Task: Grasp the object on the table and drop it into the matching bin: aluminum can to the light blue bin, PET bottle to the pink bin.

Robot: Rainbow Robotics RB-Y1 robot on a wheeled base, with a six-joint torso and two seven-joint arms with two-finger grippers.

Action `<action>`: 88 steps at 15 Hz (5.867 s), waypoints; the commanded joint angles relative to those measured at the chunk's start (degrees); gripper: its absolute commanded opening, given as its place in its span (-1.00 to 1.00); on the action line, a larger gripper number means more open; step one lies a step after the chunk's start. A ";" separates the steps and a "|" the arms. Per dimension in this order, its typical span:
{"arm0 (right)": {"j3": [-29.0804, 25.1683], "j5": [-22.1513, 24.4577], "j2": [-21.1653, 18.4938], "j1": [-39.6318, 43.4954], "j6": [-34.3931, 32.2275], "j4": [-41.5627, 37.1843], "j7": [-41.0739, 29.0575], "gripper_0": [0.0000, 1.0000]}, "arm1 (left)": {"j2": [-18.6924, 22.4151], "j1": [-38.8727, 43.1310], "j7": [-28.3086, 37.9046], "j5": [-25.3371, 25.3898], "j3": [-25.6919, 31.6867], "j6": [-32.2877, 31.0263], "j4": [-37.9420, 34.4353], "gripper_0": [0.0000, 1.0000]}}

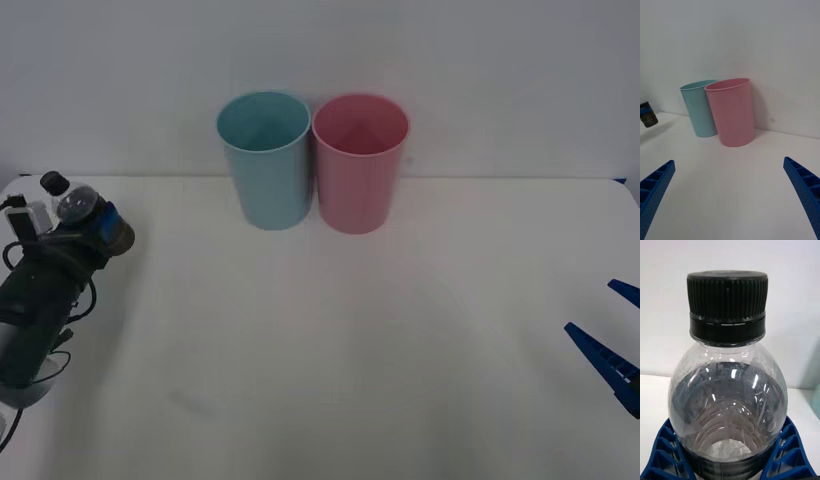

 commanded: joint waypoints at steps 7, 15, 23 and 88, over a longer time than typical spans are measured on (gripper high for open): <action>0.00 0.00 0.00 0.00 0.00 0.00 0.00 1.00 | 0.42 9.68 3.24 2.72 -2.28 2.48 -23.98 -1.00; 0.00 0.00 0.00 0.00 0.00 0.00 0.00 1.00 | 6.57 2.12 9.66 2.55 -15.73 15.84 -34.80 -0.97; 0.00 0.00 0.00 0.00 0.00 0.00 0.00 1.00 | 9.21 -13.53 13.79 2.72 -28.21 18.12 -29.79 -0.94; 0.00 0.00 0.00 0.00 0.00 0.00 0.00 1.00 | 14.66 6.34 15.63 -9.23 6.51 -41.03 -23.46 1.00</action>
